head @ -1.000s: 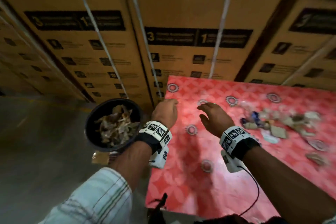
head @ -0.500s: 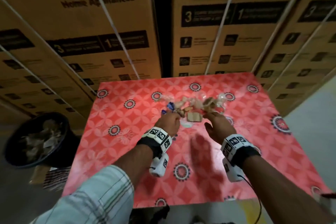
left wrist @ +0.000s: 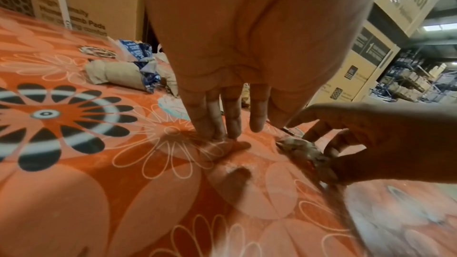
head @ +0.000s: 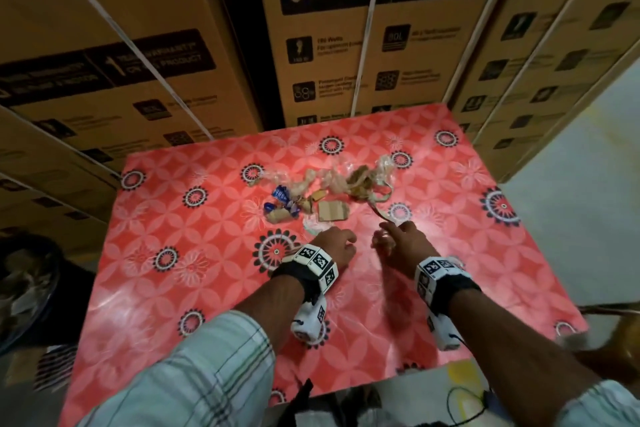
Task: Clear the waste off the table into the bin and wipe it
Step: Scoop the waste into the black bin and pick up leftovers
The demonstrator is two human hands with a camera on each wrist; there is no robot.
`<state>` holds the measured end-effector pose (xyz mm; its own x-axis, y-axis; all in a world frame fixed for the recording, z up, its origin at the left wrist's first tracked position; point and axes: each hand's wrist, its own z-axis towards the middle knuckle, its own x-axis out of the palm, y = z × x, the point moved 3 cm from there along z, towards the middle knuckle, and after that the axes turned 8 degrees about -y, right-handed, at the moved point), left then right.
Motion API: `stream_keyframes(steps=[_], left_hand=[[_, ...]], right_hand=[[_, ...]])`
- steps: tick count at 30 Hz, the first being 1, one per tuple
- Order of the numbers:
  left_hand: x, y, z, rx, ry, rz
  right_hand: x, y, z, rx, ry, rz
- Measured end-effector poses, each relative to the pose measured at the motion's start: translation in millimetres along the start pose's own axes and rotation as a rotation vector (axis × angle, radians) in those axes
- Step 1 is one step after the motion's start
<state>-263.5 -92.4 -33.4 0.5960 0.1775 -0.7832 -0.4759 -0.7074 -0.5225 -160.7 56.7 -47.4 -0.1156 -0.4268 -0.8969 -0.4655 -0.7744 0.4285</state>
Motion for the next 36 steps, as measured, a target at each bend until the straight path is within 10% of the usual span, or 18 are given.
stream_keyframes(steps=[8,20,36], left_hand=[[-3.6,11.3,15.4,0.022,-0.062,-0.016],[-8.1,-3.6,35.1,-0.452,-0.233,-0.187],[-21.2,-1.9,94.5,-0.858,-0.434,-0.614]], right_hand=[[18.0,26.0,39.7,-0.033,-0.017,0.058],[-52.3,3.6,118.0,-0.002,-0.353,0.112],[-7.6,38.1,162.8,-0.241,0.224,-0.204]])
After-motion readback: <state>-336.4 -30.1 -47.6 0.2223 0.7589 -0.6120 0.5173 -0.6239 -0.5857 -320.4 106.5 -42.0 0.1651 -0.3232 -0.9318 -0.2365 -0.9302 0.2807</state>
